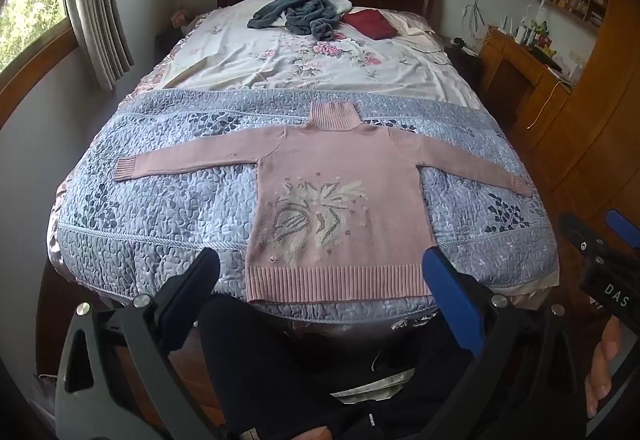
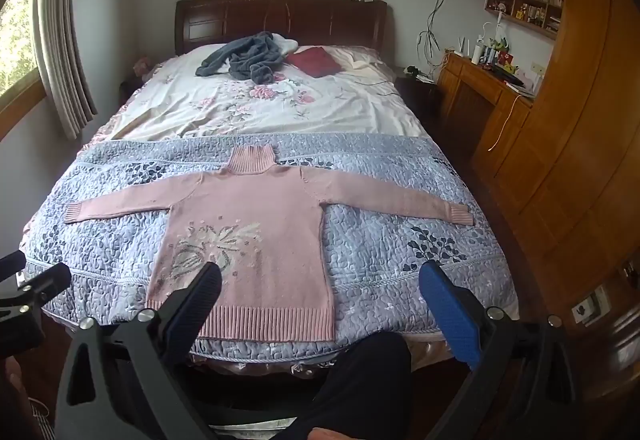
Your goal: Fold small clothes
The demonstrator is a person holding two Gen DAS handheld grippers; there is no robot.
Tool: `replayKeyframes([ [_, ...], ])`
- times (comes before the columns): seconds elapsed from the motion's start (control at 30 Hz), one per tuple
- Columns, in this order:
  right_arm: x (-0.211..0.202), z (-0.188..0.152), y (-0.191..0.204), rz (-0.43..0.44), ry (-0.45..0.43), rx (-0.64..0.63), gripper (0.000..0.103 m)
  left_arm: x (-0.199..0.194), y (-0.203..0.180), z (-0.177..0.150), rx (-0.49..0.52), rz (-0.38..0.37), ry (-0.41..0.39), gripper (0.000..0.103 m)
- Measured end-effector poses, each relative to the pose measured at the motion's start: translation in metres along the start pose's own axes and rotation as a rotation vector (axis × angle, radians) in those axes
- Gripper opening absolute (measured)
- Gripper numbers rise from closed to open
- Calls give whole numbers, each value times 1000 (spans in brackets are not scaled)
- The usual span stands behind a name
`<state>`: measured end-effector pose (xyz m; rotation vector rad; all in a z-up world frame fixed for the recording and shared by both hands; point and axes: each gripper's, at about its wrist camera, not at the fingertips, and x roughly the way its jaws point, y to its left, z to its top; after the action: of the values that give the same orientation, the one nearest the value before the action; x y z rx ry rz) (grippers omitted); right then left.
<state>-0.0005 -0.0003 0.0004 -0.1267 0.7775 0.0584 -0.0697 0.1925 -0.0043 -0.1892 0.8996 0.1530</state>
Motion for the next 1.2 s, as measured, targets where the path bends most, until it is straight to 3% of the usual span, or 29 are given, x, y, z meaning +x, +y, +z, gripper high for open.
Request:
replayKeyframes([
  [1.2,6,5,1,-5,11,-3,99,5,1,4,-19,9,2,100],
])
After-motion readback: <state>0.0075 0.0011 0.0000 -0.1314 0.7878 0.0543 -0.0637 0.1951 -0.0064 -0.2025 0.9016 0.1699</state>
